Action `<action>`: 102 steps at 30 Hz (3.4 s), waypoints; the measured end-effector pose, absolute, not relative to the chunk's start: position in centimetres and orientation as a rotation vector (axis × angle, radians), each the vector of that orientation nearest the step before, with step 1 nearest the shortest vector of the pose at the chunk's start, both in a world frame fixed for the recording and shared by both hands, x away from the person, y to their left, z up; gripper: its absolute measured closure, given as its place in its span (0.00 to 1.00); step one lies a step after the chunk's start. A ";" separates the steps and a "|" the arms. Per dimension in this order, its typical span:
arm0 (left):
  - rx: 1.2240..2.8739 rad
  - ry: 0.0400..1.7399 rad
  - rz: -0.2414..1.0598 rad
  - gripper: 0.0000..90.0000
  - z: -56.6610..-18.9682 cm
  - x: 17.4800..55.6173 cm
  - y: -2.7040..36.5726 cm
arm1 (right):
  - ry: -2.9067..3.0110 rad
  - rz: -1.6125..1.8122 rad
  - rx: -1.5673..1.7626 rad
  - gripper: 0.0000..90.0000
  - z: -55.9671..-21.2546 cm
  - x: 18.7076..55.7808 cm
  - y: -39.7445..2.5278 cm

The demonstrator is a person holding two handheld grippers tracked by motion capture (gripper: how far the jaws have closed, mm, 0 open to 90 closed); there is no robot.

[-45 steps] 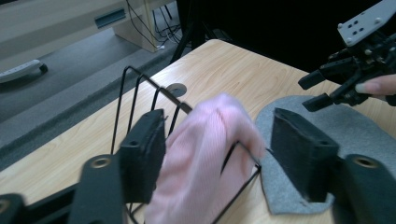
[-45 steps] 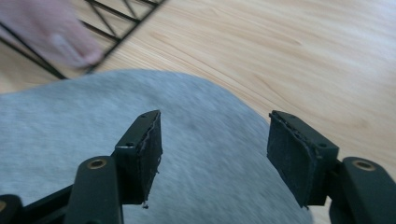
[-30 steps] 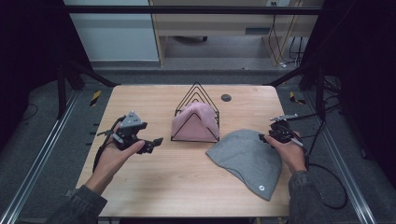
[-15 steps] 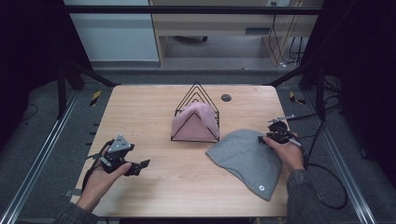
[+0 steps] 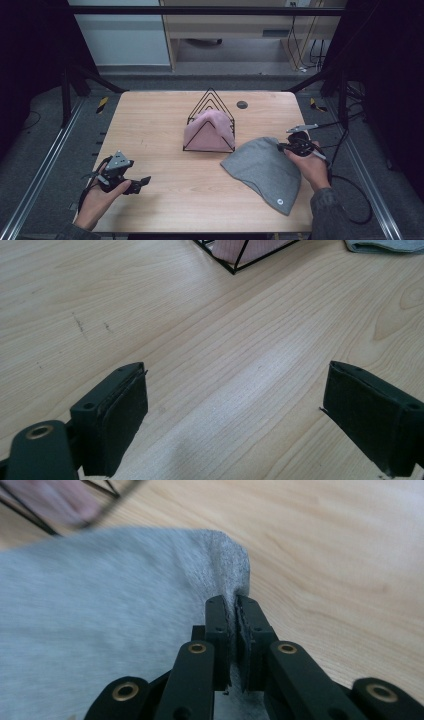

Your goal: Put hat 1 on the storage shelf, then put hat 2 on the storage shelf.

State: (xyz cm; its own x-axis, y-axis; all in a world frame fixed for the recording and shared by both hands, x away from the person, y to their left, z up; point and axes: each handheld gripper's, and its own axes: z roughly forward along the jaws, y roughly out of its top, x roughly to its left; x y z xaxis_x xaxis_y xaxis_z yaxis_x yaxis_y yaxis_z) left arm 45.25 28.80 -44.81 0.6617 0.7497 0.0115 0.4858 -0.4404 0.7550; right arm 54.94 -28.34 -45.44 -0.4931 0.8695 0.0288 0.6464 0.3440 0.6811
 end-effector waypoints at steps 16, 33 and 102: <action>2.146 0.954 0.435 0.11 -45.4 45.4 28.8 | 2.250 1.162 0.944 0.95 -35.9 47.2 -24.4; 2.157 0.861 0.390 0.12 -45.3 44.9 27.6 | 2.300 1.292 0.625 0.95 -28.9 44.4 -17.7; 2.212 0.472 0.406 0.95 -37.5 47.1 18.7 | 2.402 1.392 0.502 0.95 -28.5 45.9 -9.8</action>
State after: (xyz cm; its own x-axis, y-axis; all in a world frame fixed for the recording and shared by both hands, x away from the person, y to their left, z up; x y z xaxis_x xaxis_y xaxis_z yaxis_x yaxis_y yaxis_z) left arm 47.12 18.70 -37.53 0.8776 0.4616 0.1298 0.1972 -0.5943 0.7797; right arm 45.93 -9.82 -28.53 -0.8874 0.4507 -0.0971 0.1398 0.4637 0.8749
